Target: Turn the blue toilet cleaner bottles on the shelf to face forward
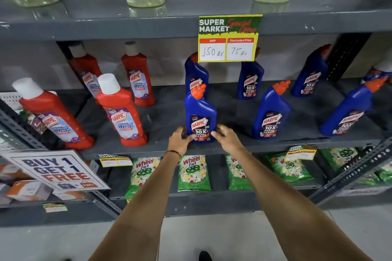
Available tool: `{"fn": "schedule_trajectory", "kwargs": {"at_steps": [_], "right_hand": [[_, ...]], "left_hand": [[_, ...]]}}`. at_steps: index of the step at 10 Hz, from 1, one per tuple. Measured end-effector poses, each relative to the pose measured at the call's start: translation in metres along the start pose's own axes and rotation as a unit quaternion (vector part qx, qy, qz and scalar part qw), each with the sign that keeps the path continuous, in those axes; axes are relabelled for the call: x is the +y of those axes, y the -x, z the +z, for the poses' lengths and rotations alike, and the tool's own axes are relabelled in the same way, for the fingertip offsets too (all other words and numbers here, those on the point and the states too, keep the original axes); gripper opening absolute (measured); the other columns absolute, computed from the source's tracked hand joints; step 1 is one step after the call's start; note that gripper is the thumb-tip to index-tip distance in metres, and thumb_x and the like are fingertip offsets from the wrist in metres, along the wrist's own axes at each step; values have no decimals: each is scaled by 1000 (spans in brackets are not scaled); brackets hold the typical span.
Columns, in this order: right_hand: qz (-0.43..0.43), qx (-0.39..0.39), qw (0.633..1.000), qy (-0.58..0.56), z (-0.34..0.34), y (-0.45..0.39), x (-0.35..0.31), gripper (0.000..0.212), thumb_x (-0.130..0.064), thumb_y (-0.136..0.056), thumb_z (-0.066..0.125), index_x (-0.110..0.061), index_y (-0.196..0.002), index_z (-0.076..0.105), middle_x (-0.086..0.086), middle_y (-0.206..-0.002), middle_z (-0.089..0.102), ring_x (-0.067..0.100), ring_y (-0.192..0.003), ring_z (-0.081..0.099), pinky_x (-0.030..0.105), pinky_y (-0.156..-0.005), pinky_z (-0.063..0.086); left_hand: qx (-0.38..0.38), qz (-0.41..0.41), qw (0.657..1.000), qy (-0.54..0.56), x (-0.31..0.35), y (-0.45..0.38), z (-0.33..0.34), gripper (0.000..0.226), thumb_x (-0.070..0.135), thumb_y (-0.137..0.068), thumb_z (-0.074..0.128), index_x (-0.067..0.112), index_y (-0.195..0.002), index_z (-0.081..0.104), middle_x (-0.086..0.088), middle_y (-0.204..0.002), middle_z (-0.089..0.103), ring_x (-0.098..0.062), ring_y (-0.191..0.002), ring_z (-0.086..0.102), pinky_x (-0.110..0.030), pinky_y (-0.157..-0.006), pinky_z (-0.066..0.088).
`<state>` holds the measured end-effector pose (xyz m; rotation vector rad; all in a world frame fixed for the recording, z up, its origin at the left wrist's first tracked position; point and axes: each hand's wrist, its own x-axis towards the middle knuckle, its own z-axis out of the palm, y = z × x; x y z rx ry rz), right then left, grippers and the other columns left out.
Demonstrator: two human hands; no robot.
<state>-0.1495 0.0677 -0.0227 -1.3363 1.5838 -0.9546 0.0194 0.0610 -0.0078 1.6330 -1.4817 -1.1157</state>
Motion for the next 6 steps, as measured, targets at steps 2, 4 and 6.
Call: {"fn": "schedule_trajectory", "kwargs": {"at_steps": [2, 4, 6], "right_hand": [[5, -2, 1000, -8, -1, 3, 0, 37, -15, -90, 55, -5, -126, 51, 15, -126, 60, 25, -116, 57, 34, -98, 46], [15, -2, 1000, -7, 0, 6, -2, 36, -15, -91, 55, -5, -125, 52, 15, -126, 61, 23, -115, 57, 30, -93, 46], [45, 21, 998, 48, -4, 14, -2, 50, -27, -91, 54, -6, -134, 43, 16, -133, 55, 26, -121, 52, 33, -98, 42]], "left_hand": [[-3, 5, 1000, -1, -2, 3, 0, 41, 18, -83, 65, 3, -118, 51, -16, -124, 61, -27, -113, 57, -35, -93, 47], [-4, 1, 1000, -4, 0, 4, -1, 40, 18, -82, 66, 3, -116, 52, -16, -123, 62, -27, -112, 58, -38, -96, 48], [19, -4, 999, -31, 0, 10, -3, 50, 21, -80, 68, 3, -122, 50, -16, -124, 62, -29, -114, 57, -38, -98, 46]]}}
